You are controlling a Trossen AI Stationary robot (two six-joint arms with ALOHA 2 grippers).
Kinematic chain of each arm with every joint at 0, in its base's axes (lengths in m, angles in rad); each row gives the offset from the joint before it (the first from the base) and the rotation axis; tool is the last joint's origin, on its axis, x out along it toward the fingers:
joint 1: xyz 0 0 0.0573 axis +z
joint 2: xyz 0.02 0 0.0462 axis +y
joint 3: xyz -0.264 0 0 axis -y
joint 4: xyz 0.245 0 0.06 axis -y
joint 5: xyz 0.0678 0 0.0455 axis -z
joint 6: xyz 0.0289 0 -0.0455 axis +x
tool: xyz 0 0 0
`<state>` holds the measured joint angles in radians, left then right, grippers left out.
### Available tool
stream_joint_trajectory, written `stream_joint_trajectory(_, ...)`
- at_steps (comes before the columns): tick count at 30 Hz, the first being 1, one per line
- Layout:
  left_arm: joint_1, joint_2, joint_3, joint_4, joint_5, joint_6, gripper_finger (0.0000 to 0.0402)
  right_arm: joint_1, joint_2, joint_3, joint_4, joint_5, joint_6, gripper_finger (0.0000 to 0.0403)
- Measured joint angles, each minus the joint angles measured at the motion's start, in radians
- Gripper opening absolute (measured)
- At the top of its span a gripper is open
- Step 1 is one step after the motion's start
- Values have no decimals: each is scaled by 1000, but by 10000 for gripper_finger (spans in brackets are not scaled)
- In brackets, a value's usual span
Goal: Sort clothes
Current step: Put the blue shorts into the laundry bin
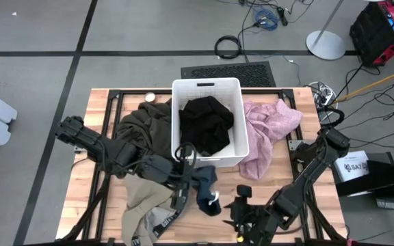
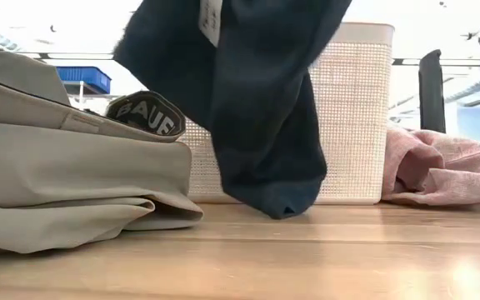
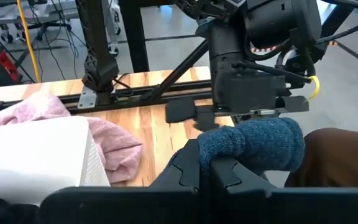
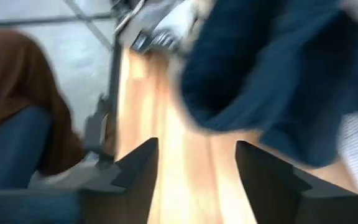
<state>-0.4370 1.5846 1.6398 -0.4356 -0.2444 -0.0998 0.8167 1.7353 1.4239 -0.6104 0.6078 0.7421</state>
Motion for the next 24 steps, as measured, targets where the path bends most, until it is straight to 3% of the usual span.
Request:
stream_joint_trajectory(7,0,-1,0,-28,0,0,0,-18,7,0,53,42,-10,254)
stream_joint_trajectory(15,0,-1,0,-27,-1,0,0,-73,98,2,145,41,-60,251)
stream_joint_trajectory(19,0,-1,0,-34,-1,0,0,-98,111,1,158,57,-74,202)
stream_joint_trajectory(24,0,-1,0,-63,-1,0,0,-104,108,1,259,131,-205,74)
